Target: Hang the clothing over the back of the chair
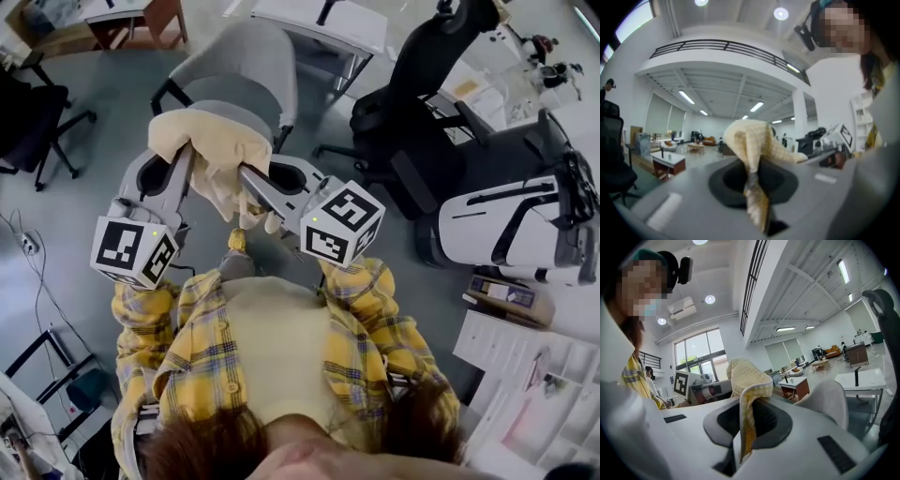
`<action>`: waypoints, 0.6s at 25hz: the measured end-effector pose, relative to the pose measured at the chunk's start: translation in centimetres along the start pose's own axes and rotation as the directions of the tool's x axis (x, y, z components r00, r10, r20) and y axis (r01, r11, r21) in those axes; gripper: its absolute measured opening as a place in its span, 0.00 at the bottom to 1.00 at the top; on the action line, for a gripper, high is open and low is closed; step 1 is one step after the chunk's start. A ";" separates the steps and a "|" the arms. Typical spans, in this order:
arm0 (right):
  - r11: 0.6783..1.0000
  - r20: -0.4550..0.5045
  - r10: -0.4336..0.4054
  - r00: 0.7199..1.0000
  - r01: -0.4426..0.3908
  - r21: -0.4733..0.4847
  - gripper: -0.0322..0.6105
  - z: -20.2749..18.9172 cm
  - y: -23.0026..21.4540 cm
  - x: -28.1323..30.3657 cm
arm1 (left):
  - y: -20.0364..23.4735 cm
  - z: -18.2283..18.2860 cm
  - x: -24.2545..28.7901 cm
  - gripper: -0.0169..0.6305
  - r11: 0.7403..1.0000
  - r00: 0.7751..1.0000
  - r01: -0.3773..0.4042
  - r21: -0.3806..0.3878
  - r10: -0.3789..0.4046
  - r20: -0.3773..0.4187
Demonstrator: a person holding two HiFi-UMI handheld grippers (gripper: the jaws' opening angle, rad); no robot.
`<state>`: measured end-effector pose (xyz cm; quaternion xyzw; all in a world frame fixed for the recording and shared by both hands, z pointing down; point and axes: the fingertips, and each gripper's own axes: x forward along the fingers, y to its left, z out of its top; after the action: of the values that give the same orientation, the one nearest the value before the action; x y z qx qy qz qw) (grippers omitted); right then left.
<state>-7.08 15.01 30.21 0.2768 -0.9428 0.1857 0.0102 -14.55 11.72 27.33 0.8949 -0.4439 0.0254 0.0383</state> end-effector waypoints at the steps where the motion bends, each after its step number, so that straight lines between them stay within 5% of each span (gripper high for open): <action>1: 1.000 0.000 0.001 1.000 -0.001 -0.004 0.10 0.5 -0.4 0.8 | 0.8 0.2 0.4 0.08 1.000 1.000 -0.003 0.003 0.003 0.002; 15: 1.000 0.006 -0.029 1.000 0.029 -0.010 0.10 3.8 -5.2 10.0 | 9.7 0.8 3.8 0.08 1.000 1.000 0.010 0.008 -0.010 -0.006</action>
<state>-12.49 4.40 29.66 0.2908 -0.9397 0.1797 0.0114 -19.93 2.83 27.32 0.8971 -0.4393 0.0295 0.0363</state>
